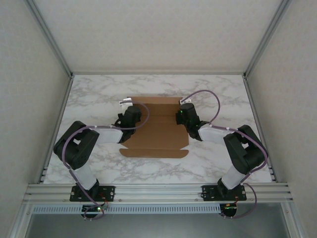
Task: Fold the paper box
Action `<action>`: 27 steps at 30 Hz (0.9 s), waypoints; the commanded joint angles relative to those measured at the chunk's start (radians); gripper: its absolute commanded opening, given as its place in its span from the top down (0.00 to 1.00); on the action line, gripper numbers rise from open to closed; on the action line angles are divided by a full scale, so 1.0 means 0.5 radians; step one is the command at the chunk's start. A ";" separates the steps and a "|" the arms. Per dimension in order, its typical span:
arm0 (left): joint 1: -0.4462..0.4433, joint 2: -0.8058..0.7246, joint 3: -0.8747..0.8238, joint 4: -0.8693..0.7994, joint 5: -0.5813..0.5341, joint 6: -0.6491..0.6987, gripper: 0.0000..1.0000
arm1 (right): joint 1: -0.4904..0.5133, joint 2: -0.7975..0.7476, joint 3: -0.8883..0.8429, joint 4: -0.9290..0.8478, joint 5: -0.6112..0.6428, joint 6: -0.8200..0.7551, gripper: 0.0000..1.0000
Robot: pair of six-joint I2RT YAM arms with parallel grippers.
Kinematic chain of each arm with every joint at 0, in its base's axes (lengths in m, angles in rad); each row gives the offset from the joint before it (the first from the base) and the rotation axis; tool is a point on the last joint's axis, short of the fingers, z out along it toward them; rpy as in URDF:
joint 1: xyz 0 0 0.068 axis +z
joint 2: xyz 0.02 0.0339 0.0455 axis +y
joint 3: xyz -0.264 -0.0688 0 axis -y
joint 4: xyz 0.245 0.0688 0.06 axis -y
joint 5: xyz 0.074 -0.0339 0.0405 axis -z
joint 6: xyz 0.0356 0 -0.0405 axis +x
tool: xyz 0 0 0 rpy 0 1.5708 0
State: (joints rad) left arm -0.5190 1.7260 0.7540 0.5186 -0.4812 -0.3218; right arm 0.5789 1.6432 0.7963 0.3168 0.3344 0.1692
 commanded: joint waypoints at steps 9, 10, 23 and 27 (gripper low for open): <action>0.154 -0.151 -0.264 0.187 0.354 -0.105 0.56 | -0.003 -0.073 -0.071 -0.119 0.142 -0.008 1.00; 0.154 -0.191 -0.294 0.211 0.379 -0.123 0.52 | -0.003 -0.077 -0.073 -0.118 0.147 -0.007 1.00; 0.158 -0.798 -0.580 0.294 0.635 -0.248 0.42 | -0.002 -0.108 -0.088 -0.096 0.172 0.005 1.00; 0.160 -0.884 -0.598 0.234 0.698 -0.276 0.39 | -0.003 -0.106 -0.088 -0.085 0.173 0.013 1.00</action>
State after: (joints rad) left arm -0.4522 1.3087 0.4660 0.6254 -0.1631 -0.4278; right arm 0.5846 1.6081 0.7719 0.2932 0.3740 0.1753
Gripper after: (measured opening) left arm 0.611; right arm 0.089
